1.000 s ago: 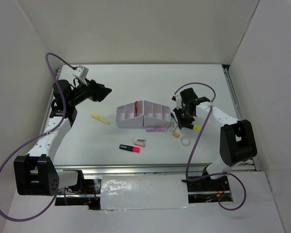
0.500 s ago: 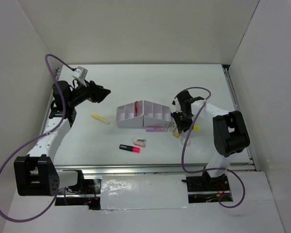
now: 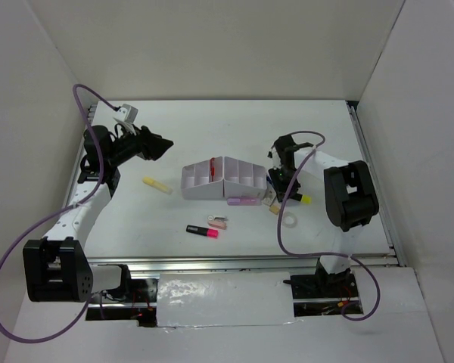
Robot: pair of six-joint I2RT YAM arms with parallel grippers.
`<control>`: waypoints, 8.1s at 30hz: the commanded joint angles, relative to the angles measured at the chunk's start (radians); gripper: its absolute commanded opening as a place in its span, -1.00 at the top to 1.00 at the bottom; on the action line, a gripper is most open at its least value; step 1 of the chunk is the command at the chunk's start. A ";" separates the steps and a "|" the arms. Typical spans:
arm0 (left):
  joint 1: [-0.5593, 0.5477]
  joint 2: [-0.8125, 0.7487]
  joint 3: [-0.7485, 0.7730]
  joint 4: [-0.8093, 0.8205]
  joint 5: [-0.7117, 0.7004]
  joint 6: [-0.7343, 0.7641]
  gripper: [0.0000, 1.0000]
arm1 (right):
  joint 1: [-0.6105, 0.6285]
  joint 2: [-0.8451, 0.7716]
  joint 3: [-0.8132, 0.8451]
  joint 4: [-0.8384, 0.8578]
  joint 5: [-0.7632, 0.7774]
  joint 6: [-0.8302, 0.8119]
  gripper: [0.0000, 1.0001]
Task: Sort the stationery into containers
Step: Pick up the pen from the center of the board, then place the pen in the storage box, then pick up the stationery from the center of the board.
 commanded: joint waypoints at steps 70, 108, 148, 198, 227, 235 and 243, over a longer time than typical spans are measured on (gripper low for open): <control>-0.366 -0.062 0.094 0.219 0.064 -0.363 -0.46 | 0.543 -0.700 0.033 0.209 -0.100 -0.258 1.00; -0.389 0.207 0.448 -0.407 -0.278 0.318 1.00 | 0.018 -0.813 -0.113 0.154 -0.111 -0.199 -0.54; -0.104 0.139 0.522 -1.033 -0.036 1.138 -0.50 | -0.045 -0.786 -0.158 0.152 -0.159 -0.186 -0.54; -0.081 0.690 0.367 -1.140 -0.320 1.774 0.20 | -0.060 -0.743 -0.107 0.134 -0.175 -0.165 -0.52; -0.651 -0.319 0.168 -1.036 -0.421 2.427 0.75 | 0.124 -0.643 0.324 -0.006 -0.511 -0.036 -0.48; -0.923 -0.376 0.108 -0.980 -0.563 2.526 0.78 | 0.242 -0.527 0.362 0.025 -0.573 0.122 -0.55; -1.054 -0.359 0.112 -0.991 -0.637 2.549 0.79 | 0.280 -0.430 0.344 0.080 -0.649 0.315 -0.61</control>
